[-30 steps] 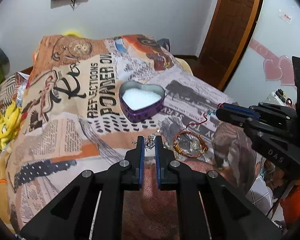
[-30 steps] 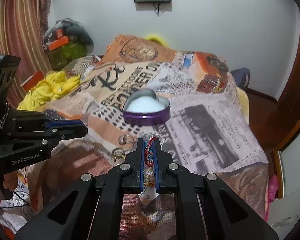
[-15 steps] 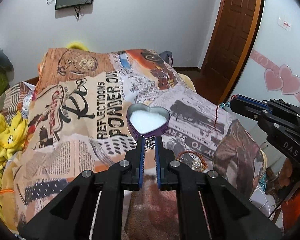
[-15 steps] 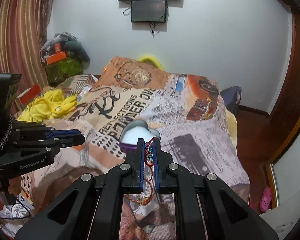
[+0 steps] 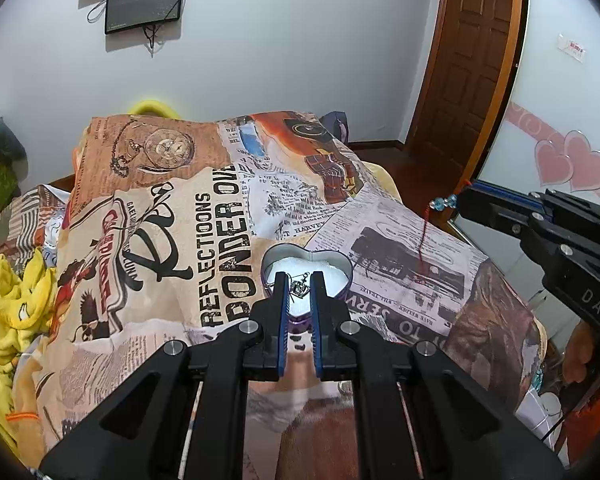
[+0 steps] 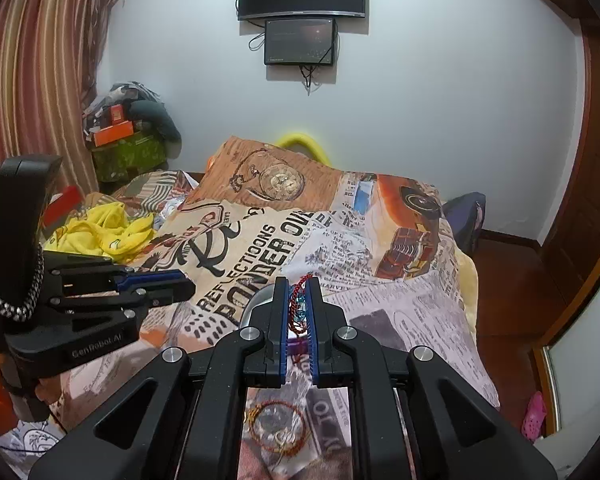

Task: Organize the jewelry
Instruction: 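Carry both items into the heart tin and open both tools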

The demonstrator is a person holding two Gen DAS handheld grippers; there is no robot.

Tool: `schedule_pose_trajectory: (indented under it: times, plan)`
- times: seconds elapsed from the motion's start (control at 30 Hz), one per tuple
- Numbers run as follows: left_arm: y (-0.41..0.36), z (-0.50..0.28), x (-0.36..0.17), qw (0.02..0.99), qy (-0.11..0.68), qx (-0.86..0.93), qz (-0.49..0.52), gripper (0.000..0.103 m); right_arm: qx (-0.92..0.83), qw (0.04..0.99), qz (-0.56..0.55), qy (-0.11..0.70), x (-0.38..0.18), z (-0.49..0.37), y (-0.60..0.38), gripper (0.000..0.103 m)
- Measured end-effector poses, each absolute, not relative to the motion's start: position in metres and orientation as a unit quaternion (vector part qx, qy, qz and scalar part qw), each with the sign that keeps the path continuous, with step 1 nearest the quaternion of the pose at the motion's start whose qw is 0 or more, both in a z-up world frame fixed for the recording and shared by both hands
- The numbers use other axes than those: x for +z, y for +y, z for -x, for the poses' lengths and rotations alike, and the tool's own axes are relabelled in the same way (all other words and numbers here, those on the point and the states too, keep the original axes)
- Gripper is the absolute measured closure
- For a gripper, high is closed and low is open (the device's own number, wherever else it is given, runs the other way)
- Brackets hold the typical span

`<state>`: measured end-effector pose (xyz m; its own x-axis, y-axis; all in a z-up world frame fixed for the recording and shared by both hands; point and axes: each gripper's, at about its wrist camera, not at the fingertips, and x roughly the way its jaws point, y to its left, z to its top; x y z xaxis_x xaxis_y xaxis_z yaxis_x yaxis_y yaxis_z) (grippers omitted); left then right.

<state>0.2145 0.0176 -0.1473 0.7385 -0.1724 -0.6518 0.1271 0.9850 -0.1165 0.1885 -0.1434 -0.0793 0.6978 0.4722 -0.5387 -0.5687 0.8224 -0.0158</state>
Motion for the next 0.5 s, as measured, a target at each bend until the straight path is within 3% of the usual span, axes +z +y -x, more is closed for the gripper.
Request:
schedule_pose_trajectory:
  times: [0.5]
  plan:
    - [0.012,-0.26,-0.173,0.921,0.379,-0.089,0.028,0.094,0.293,0.913,0.08,0.271,-0.086,-0.231,-0.131,0.096]
